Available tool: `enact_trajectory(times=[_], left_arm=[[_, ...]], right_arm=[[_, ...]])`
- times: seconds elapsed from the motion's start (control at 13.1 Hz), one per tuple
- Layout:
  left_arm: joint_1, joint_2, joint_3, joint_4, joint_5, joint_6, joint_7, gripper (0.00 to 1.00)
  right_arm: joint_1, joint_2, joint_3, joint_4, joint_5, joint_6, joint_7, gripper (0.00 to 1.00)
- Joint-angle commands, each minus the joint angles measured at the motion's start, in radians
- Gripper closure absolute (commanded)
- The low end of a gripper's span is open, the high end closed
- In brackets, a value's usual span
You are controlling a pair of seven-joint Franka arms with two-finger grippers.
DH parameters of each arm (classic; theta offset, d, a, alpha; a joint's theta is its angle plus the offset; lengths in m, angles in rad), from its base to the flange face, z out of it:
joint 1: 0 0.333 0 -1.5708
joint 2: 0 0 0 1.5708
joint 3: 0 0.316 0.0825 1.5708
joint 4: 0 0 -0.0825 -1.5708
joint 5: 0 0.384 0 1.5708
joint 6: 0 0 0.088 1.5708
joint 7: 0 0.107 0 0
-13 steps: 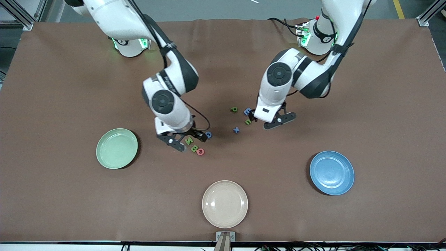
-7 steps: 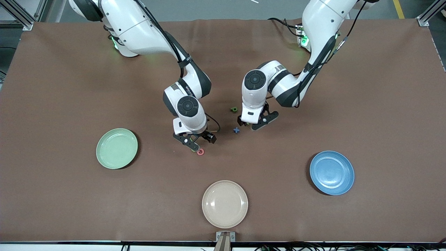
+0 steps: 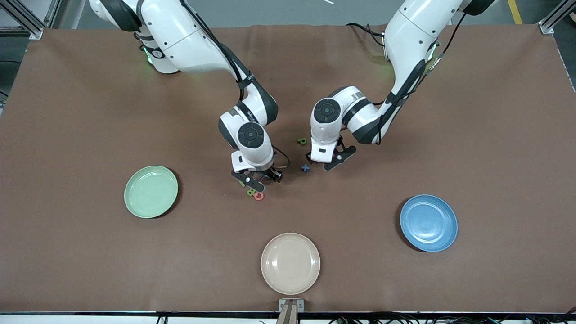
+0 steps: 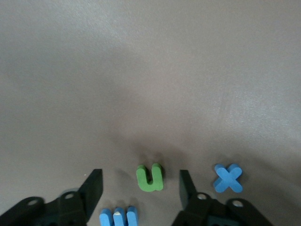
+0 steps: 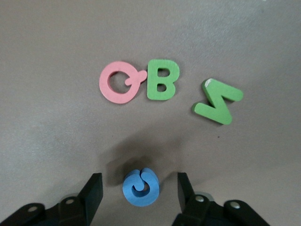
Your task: Sort upper and lower case letters into plates
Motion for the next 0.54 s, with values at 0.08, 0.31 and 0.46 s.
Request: enact_trajectory(times=[0.08,0.31,0.46], left_arm=[[-0.004,0.032,0.001,0.011,0.022,0.045,-0.026,0.34],[-0.005,0.038,0.001,0.013,0.022,0.052,-0.025,0.40],[-0.002,0.040,0.001,0.018,0.020,0.052,-0.026,0.50]], right_arm=[[0.017,0.007,-0.010,0.004,-0.016,0.008,0.031,0.54],[0.017,0.004,-0.010,0.002,-0.017,0.000,0.029,0.99],[-0.004,-0.008,-0.012,0.002,-0.032,-0.017,-0.006,1.00]])
